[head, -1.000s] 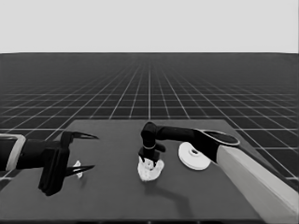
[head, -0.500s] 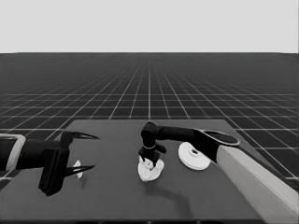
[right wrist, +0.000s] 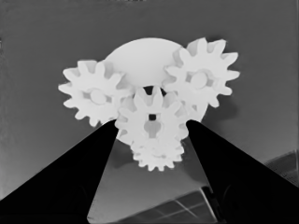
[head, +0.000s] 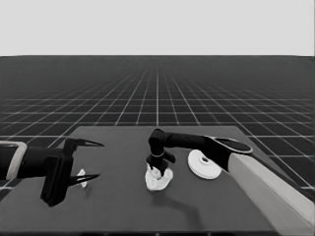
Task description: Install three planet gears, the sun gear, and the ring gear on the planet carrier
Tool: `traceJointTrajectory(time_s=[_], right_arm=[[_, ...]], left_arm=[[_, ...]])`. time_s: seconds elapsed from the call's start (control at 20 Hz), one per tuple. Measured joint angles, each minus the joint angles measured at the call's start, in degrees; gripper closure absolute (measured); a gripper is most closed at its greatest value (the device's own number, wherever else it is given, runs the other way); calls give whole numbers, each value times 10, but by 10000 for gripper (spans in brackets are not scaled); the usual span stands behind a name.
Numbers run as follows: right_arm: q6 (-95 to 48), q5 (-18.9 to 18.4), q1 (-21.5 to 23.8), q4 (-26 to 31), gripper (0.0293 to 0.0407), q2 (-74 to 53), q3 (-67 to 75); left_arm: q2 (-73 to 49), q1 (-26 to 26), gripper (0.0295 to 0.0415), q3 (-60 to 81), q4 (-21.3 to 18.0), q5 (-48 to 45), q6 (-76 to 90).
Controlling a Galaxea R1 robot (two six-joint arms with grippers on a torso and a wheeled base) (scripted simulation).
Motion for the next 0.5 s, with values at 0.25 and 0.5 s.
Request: traceJointTrajectory(time_s=[0.25, 0.5], right_arm=[[30, 0, 0, 0, 391, 0, 0], [60, 0, 0, 0, 391, 0, 0]], left_arm=[[0, 0, 326, 0, 0, 0, 0], [0, 0, 326, 0, 0, 0, 0]])
